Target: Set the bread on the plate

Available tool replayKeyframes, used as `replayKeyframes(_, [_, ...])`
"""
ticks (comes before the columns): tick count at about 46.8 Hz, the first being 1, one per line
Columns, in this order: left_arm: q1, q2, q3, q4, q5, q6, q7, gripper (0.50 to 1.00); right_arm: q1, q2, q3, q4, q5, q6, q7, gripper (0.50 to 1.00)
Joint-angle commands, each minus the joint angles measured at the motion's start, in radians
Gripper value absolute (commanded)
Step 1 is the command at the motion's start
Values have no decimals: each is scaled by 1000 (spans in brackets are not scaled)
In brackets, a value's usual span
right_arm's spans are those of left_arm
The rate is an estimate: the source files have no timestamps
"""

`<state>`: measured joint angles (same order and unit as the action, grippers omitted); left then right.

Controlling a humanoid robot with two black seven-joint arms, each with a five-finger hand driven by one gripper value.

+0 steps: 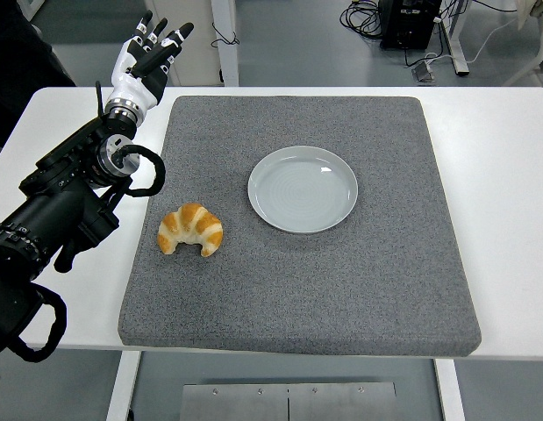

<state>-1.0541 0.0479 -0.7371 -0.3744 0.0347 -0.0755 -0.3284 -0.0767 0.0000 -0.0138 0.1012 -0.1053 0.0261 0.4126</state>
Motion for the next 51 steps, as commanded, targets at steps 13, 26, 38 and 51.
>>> replayKeyframes(13, [5,96,62,-80,5,0,-4,971,0,0,0,0,1,0,0,1000])
replayKeyframes(26, [11,107,76,-138,11,-21,-14,977,0,0,0,0,1,0,0,1000])
replayKeyframes(38, [-14,181,245,-245,40,-3,-11,957,0,0,0,0,1,0,0,1000])
replayKeyframes(51, [-29,260,298,-362,211,14,-14,940,0,0,0,0,-1,0,0,1000])
